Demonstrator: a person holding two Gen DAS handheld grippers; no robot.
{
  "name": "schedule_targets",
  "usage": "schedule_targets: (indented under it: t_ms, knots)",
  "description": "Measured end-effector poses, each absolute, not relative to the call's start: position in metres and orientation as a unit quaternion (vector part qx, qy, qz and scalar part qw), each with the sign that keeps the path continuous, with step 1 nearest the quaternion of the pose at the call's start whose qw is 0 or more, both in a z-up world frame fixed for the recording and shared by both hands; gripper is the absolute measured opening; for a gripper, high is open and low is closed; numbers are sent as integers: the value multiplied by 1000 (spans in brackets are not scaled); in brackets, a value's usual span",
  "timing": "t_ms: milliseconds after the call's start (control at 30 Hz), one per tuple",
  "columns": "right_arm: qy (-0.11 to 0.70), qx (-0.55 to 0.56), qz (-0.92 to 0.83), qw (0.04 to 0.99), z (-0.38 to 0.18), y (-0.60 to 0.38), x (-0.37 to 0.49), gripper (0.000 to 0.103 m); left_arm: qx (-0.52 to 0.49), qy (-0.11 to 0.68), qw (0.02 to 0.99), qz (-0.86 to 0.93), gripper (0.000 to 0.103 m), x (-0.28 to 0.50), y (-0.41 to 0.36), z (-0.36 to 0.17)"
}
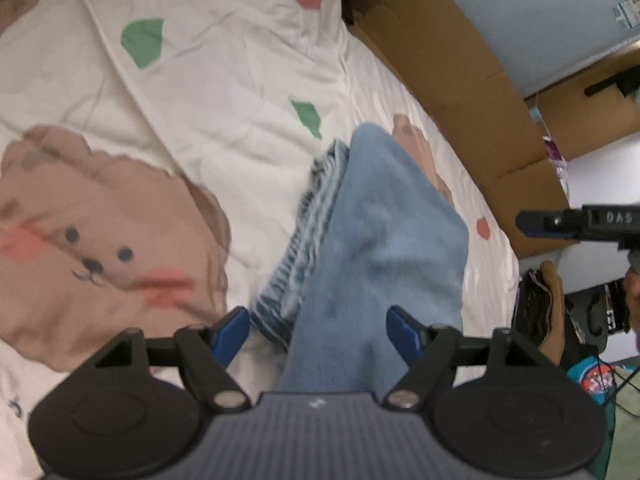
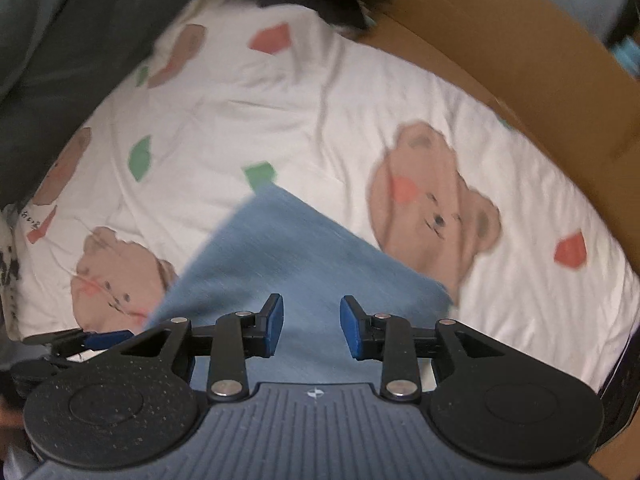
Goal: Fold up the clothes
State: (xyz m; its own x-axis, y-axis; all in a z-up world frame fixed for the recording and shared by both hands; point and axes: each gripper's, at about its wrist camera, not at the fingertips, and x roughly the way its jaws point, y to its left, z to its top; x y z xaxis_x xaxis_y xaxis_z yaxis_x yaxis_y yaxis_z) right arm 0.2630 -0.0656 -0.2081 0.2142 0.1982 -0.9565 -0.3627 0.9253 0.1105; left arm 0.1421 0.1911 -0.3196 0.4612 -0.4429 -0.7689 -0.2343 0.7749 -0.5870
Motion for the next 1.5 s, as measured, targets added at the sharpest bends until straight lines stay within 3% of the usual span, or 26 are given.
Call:
schedule_targets:
  t_ms: [133, 200, 300, 733, 1200, 1333, 1400, 1500]
  knots:
    - [597, -30, 172, 783, -219, -106, 258, 38, -337, 530, 773, -86, 58, 140, 185, -327]
    - [596, 5, 162, 787, -227, -127, 254, 38, -339, 534, 769, -92, 29, 138, 186, -327]
    - [594, 44, 154, 789, -247, -150, 241, 38, -334, 533, 772, -94, 18, 136, 190, -321]
    - [608, 209, 144, 752, -351, -202, 155, 38, -288, 559, 774, -77, 18, 138, 202, -319]
    - [584, 294, 143, 743, -367, -217, 91, 17, -176, 557, 806, -98, 46, 173, 178, -286]
    - [581, 307, 143, 740, -368, -221, 78, 13, -140, 563, 809, -98, 48, 186, 166, -292]
    - [589, 314, 147, 730, -372, -221, 75, 6, -120, 561, 813, -100, 48, 193, 161, -293]
    - [589, 311, 157, 729, -371, -221, 71, 6, -96, 552, 823, -97, 48, 205, 151, -286]
